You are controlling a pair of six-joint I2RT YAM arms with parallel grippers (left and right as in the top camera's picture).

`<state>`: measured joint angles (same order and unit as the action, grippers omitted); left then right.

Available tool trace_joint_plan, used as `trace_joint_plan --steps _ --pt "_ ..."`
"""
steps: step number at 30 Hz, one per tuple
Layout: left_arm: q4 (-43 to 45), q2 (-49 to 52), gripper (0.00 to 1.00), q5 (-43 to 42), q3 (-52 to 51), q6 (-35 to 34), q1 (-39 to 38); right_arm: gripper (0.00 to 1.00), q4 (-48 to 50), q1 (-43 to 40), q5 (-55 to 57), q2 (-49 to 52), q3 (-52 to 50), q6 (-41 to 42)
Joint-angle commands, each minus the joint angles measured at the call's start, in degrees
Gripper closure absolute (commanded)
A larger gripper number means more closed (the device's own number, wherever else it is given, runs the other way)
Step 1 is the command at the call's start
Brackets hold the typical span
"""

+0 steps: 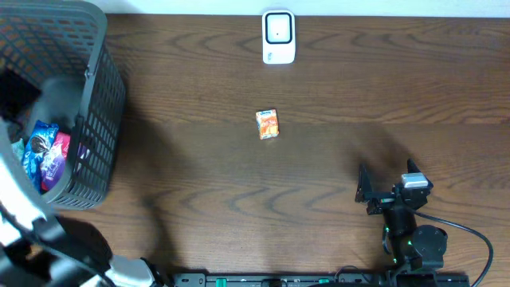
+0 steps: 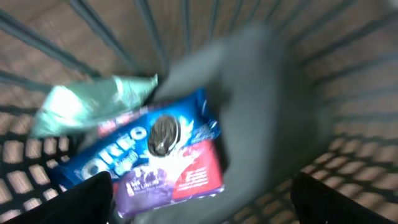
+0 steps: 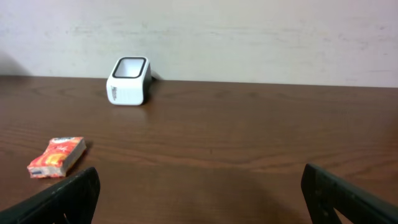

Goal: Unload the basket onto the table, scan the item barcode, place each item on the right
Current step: 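Reach the left gripper into the basket and grasp the Oreo and purple packs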

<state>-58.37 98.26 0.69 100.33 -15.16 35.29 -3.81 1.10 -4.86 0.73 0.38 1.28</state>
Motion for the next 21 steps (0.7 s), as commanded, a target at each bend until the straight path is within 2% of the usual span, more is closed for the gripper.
trace_joint_plan --steps 1,2,3,4,10,19,20,21 --pt "-0.81 5.38 0.09 3.85 -2.21 2.89 -0.79 0.01 -0.22 0.48 0.26 -0.28 -0.07 0.83" --pt "-0.72 6.88 0.11 3.91 -2.73 4.42 -0.96 0.01 -0.24 0.48 0.26 -0.28 -0.07 0.83" --pt "-0.79 9.25 0.19 4.81 -3.15 5.53 -0.98 0.01 -0.22 0.50 0.26 -0.28 -0.07 0.83" --pt "-0.92 10.51 0.21 6.27 -3.39 5.51 -0.98 0.01 -0.24 0.48 0.26 -0.28 -0.07 0.83" --pt "-0.68 15.93 0.21 15.04 -3.65 5.49 -0.96 0.01 -0.22 0.48 0.26 -0.28 -0.07 0.83" --pt "0.35 22.16 0.23 15.26 -3.76 5.53 -0.98 0.01 -0.24 0.48 0.26 -0.28 -0.07 0.81" --pt "0.37 22.77 0.30 15.23 -3.76 5.51 -0.98 0.01 -0.22 0.48 0.26 -0.28 -0.07 0.83" --pt "0.39 23.30 0.50 15.23 -3.76 5.51 -0.98 0.01 -0.24 0.48 0.26 -0.28 -0.07 0.83"
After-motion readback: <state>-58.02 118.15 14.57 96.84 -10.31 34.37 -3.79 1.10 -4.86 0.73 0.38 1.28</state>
